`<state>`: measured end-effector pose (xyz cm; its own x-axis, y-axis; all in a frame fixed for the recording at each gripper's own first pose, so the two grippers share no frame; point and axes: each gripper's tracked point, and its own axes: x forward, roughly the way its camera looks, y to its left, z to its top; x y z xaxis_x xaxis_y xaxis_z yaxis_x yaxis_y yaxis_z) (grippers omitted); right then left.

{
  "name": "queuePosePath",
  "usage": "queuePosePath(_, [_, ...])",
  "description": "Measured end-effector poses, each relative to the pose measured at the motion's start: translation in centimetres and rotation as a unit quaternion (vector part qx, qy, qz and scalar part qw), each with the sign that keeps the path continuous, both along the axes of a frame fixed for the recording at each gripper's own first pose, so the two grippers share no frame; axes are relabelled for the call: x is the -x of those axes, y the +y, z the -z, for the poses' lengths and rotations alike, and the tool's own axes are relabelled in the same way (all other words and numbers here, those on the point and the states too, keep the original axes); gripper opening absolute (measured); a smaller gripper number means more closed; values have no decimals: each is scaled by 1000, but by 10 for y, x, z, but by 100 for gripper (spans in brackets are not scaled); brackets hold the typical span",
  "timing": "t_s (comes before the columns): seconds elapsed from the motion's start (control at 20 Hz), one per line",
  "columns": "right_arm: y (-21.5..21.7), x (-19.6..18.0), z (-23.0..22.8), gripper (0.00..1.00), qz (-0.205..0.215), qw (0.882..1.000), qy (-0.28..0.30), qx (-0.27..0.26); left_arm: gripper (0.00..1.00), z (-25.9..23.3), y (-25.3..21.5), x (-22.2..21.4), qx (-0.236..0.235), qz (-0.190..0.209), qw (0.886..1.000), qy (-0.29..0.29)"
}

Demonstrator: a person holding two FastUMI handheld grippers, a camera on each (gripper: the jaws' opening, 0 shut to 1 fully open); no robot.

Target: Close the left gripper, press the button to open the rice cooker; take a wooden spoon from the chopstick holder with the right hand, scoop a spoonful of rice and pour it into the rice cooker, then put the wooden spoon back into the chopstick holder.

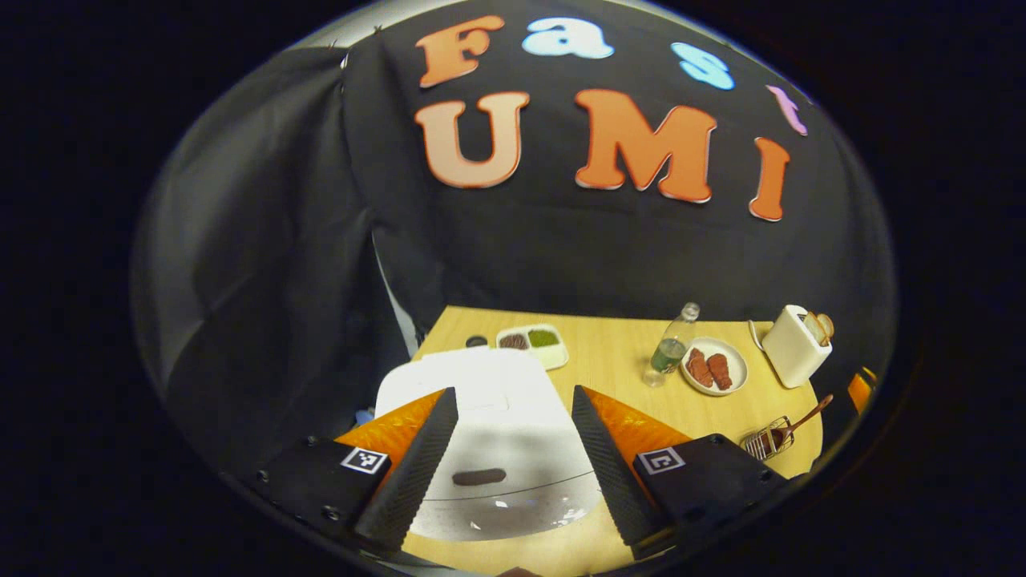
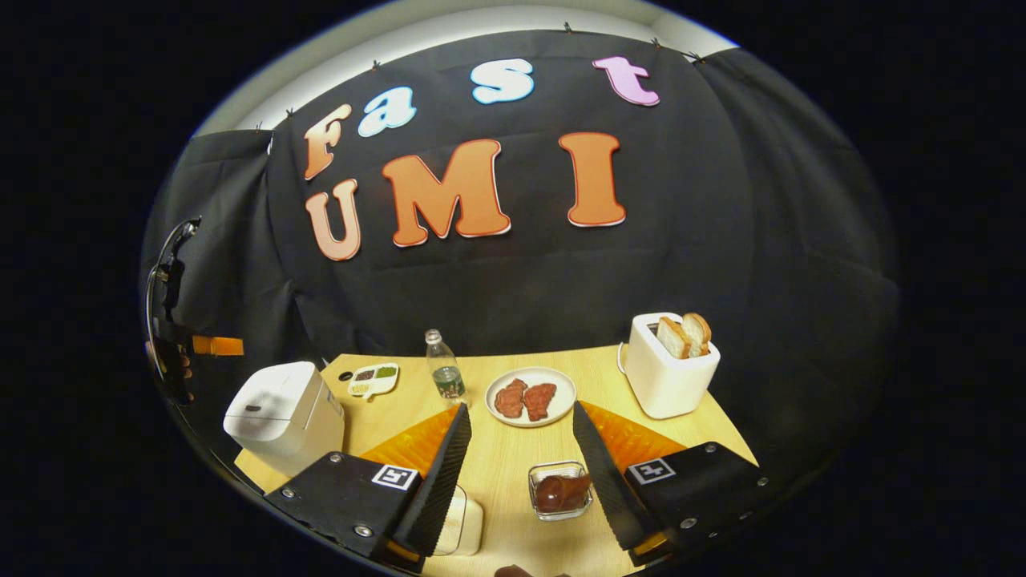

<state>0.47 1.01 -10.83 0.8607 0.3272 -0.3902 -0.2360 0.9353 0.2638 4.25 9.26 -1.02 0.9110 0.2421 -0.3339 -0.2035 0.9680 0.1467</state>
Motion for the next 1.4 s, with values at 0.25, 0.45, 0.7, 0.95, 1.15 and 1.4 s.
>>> queuePosePath(0.25, [12, -11, -66, 80, 12, 996, -93, 1, 98, -49, -52, 20, -32, 39, 993, -103])
queuePosePath(0.45, [13, -10, -112, 80, 21, 987, -162, 4, 97, -74, -87, 42, -54, 65, 979, -184])
queuePosePath(0.7, [27, -1, -140, 80, 14, 977, -214, 4, 98, -67, -116, 65, -49, 84, 970, -224])
queuePosePath(0.95, [38, 8, -141, 80, 5, 974, -225, 10, 100, -55, -125, 80, -68, 79, 966, -237])
queuePosePath(1.15, [45, 14, -136, 80, -1, 976, -217, 7, 100, -47, -135, 86, -52, 87, 966, -239])
queuePosePath(1.4, [47, 15, -133, 81, -7, 976, -218, 9, 98, -48, -145, 94, -37, 98, 963, -250])
